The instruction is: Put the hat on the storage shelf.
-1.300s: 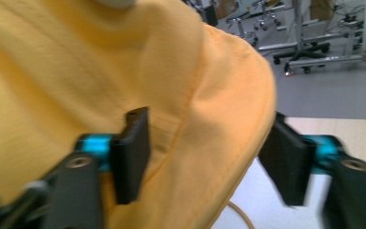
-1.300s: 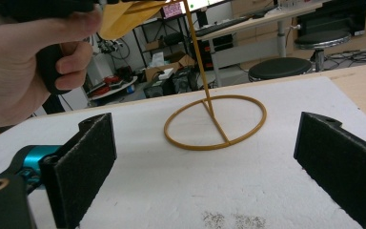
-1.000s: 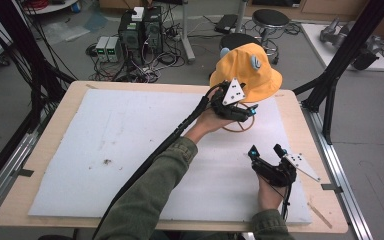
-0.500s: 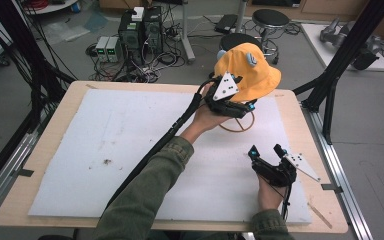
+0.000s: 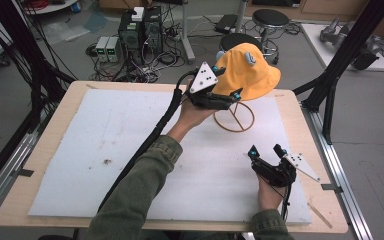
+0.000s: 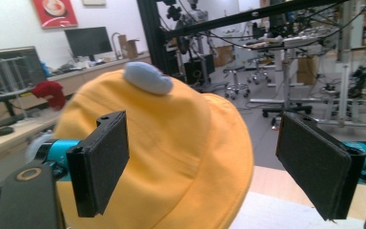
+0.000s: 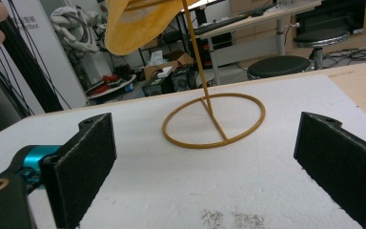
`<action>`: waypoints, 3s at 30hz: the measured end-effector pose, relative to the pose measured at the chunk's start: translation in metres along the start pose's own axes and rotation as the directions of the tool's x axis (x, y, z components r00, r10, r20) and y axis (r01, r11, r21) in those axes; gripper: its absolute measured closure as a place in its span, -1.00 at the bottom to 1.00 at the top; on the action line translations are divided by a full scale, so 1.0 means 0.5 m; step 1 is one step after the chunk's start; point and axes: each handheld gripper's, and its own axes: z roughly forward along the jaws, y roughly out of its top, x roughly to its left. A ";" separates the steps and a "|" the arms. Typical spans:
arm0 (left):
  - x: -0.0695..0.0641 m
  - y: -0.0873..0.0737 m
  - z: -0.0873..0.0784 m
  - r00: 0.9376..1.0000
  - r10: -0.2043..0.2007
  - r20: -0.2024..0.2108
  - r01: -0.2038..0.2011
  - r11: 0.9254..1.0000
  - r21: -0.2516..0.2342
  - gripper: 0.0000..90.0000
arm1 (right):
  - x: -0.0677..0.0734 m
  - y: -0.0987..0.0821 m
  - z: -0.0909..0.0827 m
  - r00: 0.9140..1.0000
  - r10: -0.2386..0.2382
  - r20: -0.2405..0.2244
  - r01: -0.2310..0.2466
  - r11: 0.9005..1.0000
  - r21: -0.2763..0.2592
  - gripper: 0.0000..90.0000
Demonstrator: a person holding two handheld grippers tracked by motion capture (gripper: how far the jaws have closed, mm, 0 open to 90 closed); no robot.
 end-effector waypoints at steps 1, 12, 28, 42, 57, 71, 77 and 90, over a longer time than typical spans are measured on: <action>0.004 0.001 -0.005 1.000 -0.003 -0.007 0.003 1.000 -0.002 -0.58 | 0.001 0.000 0.000 1.000 0.001 -0.001 -0.001 1.000 0.002 -0.87; 0.051 -0.013 -0.077 0.993 -0.003 -0.120 0.004 1.000 0.008 -0.59 | 0.002 -0.001 0.001 1.000 0.000 0.000 0.000 1.000 0.003 -0.87; 0.111 -0.048 -0.205 0.962 -0.071 -0.264 0.075 0.997 0.005 -0.58 | 0.004 -0.001 0.001 1.000 -0.003 0.000 0.003 1.000 0.007 -0.87; 0.138 -0.095 -0.325 0.910 -0.103 -0.403 0.118 0.993 0.012 -0.58 | 0.003 -0.001 0.001 1.000 -0.006 -0.001 0.006 1.000 0.009 -0.87; 0.158 -0.116 -0.491 0.826 -0.108 -0.554 0.129 0.992 -0.001 -0.58 | 0.009 -0.002 0.000 1.000 -0.023 0.011 0.023 1.000 0.015 -0.85; 0.157 -0.170 -0.630 0.736 -0.141 -0.662 0.168 0.986 -0.024 -0.57 | 0.020 -0.003 -0.010 0.994 -0.059 0.091 0.060 0.998 -0.002 -0.85; 0.149 -0.186 -0.683 0.703 -0.144 -0.696 0.175 0.984 -0.027 -0.53 | 0.032 -0.007 -0.009 0.988 -0.116 0.101 0.116 0.993 0.009 -0.85; 0.108 -0.228 -0.786 0.610 -0.112 -0.784 0.180 0.984 -0.001 -0.54 | 0.019 -0.005 -0.019 0.986 -0.087 0.144 0.088 0.996 -0.002 -0.85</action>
